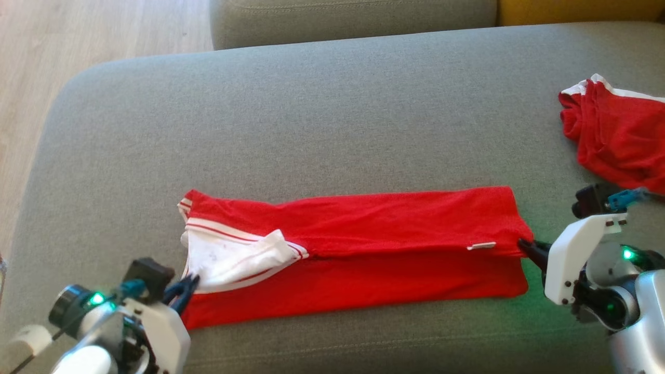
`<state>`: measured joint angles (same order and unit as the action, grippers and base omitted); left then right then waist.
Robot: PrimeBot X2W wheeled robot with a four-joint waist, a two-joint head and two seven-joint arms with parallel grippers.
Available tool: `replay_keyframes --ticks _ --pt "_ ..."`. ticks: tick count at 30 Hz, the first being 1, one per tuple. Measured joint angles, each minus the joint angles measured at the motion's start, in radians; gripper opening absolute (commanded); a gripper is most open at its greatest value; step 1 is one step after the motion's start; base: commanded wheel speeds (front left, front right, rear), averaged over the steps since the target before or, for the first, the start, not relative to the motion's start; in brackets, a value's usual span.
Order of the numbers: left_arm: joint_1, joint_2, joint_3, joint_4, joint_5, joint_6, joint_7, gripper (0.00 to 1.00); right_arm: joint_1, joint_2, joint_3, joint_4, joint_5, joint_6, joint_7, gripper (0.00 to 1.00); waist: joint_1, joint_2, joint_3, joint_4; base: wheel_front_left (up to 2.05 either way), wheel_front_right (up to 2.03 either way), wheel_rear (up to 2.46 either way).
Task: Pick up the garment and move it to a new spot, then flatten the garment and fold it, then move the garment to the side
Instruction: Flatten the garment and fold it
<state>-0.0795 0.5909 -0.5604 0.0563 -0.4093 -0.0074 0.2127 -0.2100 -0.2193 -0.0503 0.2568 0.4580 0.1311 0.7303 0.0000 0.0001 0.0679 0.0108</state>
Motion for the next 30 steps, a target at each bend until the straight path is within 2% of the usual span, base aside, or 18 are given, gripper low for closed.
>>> replay_keyframes --ticks 1,2,3,6,9,14,18,22,25,30 --pt "0.001 0.002 -0.008 0.0 0.0 -0.009 0.01 0.49 0.0 0.001 -0.004 -0.005 -0.008 0.0 0.001 1.0 0.0 0.0 0.001 0.0 0.0 0.0 0.0" --pt "0.005 0.003 -0.011 0.001 -0.001 -0.011 0.016 0.82 0.0 0.002 -0.009 -0.008 -0.012 0.0 0.002 1.0 0.0 0.0 0.001 0.0 0.0 0.0 0.0" --pt "0.009 0.003 -0.011 0.001 -0.004 -0.011 0.016 1.0 0.0 0.005 -0.014 -0.012 -0.016 0.0 0.002 1.0 0.0 0.0 0.002 0.0 0.0 0.0 0.0" --pt "0.014 0.015 -0.008 0.003 -0.007 -0.009 0.025 1.0 0.001 0.015 -0.041 -0.026 -0.039 0.0 -0.006 1.0 0.0 0.0 -0.001 -0.001 0.0 0.0 0.0" --pt "0.013 0.023 0.009 0.003 -0.007 0.014 0.014 1.0 0.001 0.021 -0.072 -0.041 -0.071 0.0 -0.049 1.0 0.0 0.0 -0.008 -0.002 0.0 0.0 0.0" --pt "0.009 0.005 0.083 -0.002 -0.023 0.084 -0.069 1.0 0.0 0.067 -0.118 -0.085 -0.089 0.0 -0.201 1.0 0.0 0.0 -0.026 -0.004 0.0 0.0 0.0" --pt "-0.002 -0.082 0.179 -0.018 -0.087 0.163 -0.202 1.0 -0.001 0.096 -0.123 -0.128 -0.105 0.0 -0.365 1.0 0.0 0.0 -0.042 -0.006 0.0 0.0 0.0" --pt "-0.009 -0.17 0.247 -0.031 -0.132 0.205 -0.355 1.0 0.002 0.114 -0.101 -0.173 -0.104 0.0 -0.533 1.0 0.0 0.0 -0.055 -0.01 0.0 0.0 0.0" --pt "-0.005 -0.23 0.278 -0.038 -0.166 0.209 -0.433 1.0 0.03 0.121 -0.062 -0.202 -0.12 0.0 -0.649 1.0 0.0 0.0 -0.064 -0.013 0.0 0.0 0.0" --pt "0.03 -0.314 0.318 -0.056 -0.162 0.194 -0.462 1.0 0.106 0.134 -0.05 -0.208 -0.17 0.0 -0.816 1.0 0.0 0.0 -0.07 -0.015 0.0 0.0 0.0"
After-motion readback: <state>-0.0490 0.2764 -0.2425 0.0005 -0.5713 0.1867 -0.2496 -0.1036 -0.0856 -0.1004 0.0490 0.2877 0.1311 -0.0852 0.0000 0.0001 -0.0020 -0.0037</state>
